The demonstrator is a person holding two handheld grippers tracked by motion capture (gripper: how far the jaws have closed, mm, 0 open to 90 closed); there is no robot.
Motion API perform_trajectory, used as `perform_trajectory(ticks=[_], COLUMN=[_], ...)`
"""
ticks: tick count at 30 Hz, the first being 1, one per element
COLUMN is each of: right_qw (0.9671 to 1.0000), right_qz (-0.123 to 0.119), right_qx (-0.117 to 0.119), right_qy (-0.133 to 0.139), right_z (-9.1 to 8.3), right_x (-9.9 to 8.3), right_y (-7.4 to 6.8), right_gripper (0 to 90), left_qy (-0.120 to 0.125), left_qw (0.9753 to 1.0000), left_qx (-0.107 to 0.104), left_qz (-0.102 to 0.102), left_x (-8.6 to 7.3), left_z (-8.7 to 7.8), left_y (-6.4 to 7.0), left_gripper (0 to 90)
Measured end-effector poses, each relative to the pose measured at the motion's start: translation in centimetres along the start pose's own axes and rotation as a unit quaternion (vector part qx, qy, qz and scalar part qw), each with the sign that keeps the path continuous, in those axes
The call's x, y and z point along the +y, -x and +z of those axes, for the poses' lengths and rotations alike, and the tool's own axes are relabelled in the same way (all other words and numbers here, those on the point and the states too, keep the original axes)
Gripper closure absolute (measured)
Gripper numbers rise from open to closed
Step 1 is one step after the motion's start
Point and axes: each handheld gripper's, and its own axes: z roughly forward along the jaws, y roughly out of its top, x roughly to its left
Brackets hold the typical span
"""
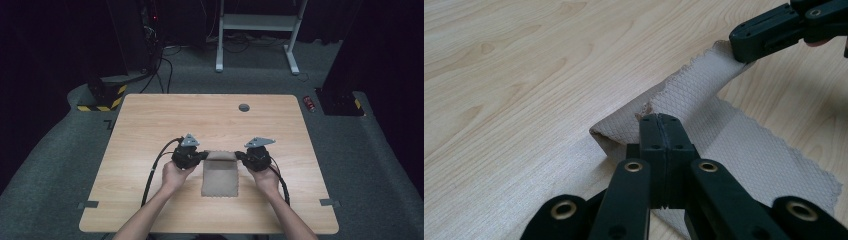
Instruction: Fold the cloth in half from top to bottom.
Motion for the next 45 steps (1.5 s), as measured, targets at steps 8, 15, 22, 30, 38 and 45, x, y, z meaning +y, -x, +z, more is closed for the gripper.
perform_trajectory(ticks=[8, 15, 22, 30, 38, 45], right_qw=[1.0000, 0.9999, 0.9997, 0.9996, 0.9994, 0.9993], right_qz=[-0.005, -0.012, -0.018, -0.019, -0.020, -0.021], right_qx=[0.004, 0.006, 0.011, 0.016, 0.019, 0.023], right_qy=[0.003, 0.007, 0.007, 0.015, 0.019, 0.021], right_z=[-0.6, -1.0, -1.3, -1.7, -2.1, -2.4], right_x=[-0.2, -0.5, -0.8, -0.9, -1.4, -1.7], right_y=[-0.3, -0.8, -1.3, -1.5, -1.8, -2.1], right_gripper=[89.2, 89.3, 89.2, 89.2, 89.2, 89.2], left_qy=[0.006, 0.008, 0.011, 0.025, 0.031, 0.032], left_qw=[1.0000, 0.9999, 0.9999, 0.9996, 0.9994, 0.9993], left_qx=[-0.006, -0.007, -0.009, -0.011, -0.015, -0.017], left_qz=[-0.004, 0.001, 0.002, -0.004, 0.003, 0.006], left_x=[-0.5, -0.7, -1.1, -1.6, -1.7, -2.2], left_z=[-0.3, -0.7, -1.1, -1.5, -2.0, -2.1], left_y=[0.3, 0.6, 0.7, 1.1, 1.5, 1.8], left_gripper=[89.7, 89.8, 89.8, 89.9, 89.9, 89.9])
